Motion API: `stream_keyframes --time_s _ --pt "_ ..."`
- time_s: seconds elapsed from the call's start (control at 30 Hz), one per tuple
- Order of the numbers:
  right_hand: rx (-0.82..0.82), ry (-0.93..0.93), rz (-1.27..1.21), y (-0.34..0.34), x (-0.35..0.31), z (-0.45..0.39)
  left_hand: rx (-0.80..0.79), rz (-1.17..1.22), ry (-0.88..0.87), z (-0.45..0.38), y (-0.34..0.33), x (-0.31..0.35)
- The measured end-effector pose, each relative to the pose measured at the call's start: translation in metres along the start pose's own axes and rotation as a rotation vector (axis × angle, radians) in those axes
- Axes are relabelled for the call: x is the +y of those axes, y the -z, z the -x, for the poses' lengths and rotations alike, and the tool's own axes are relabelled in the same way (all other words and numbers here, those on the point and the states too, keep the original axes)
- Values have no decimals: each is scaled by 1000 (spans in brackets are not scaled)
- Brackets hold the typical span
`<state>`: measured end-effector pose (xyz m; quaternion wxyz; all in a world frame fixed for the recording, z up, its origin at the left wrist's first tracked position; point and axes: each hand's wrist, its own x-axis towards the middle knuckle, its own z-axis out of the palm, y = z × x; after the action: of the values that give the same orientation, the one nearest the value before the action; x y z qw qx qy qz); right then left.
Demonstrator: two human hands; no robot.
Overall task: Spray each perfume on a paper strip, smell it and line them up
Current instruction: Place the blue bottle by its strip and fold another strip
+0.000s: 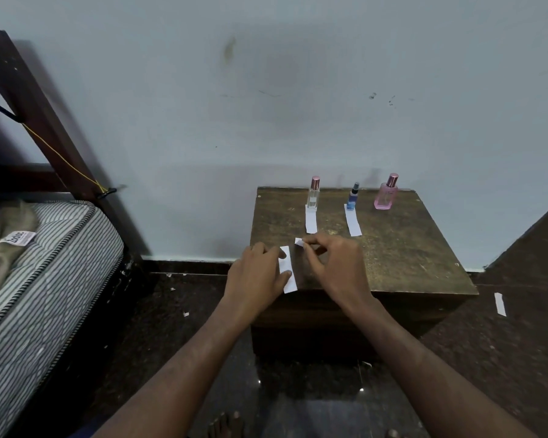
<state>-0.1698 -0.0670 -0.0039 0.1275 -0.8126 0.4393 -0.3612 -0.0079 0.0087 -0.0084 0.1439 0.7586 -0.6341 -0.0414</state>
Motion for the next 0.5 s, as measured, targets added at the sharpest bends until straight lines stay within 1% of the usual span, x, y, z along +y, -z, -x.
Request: stream_keyframes --time_s 0.1,0.23,0.37,0.5 --pt "-48 125 75 12 14 4 -10 -95 -12 -5 -9 5" --pt "-87 269 156 30 35 12 -18 -127 20 -17 -9 0" --pt "-94 316 230 49 67 26 -30 -113 59 -31 -7 -3" --pt "-261 347 371 51 92 39 49 -12 45 -37 -7 13"
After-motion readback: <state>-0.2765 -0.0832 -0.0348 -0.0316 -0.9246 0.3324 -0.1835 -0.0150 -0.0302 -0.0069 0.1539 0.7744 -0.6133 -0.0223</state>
